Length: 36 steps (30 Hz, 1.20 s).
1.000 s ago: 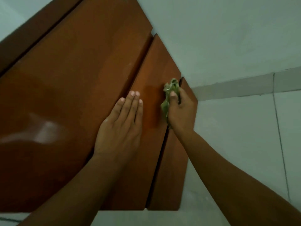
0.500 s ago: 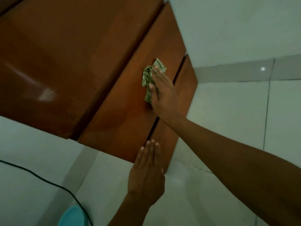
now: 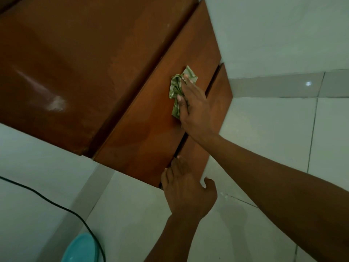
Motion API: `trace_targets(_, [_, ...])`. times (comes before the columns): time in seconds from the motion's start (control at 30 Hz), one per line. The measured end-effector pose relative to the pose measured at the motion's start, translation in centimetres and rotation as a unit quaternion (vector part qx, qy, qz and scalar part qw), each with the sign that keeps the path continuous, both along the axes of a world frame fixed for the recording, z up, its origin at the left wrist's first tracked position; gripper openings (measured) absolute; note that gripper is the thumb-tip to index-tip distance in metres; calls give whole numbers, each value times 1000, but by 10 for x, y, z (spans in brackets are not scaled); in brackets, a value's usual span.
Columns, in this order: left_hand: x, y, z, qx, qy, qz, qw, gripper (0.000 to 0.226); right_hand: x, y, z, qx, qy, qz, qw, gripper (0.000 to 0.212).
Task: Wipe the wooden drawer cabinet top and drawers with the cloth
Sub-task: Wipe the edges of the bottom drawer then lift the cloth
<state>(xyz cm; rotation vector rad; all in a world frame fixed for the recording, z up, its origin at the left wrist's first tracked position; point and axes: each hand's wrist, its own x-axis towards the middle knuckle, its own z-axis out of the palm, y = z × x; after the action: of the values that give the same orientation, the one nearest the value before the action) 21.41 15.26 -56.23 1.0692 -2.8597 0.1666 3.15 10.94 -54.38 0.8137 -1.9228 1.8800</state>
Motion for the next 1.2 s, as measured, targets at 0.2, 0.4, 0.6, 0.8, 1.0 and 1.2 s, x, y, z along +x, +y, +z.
trace_targets(0.2, [4,-12,11,33,82,-30,996,69,-3,4,2,-2,0,-5,1000,40])
trace_targets(0.4, [1,-20,37,208,95,22,973,81,-10,13,7,11,8,-4,1000,38])
trace_targets(0.6, [5,-25,48,319,125,50,938,51,-10,15,11,21,-3,1,1000,37])
trace_targets(0.8, [9,-32,53,396,100,37,912,52,-10,23,13,26,9,26,999,37])
trace_targets(1.0, [31,-41,81,-54,34,-215,974,50,32,57,-24,58,110,113,986,35])
trace_targets(1.2, [49,-64,108,-278,-169,-167,931,70,113,77,-84,228,293,213,904,38])
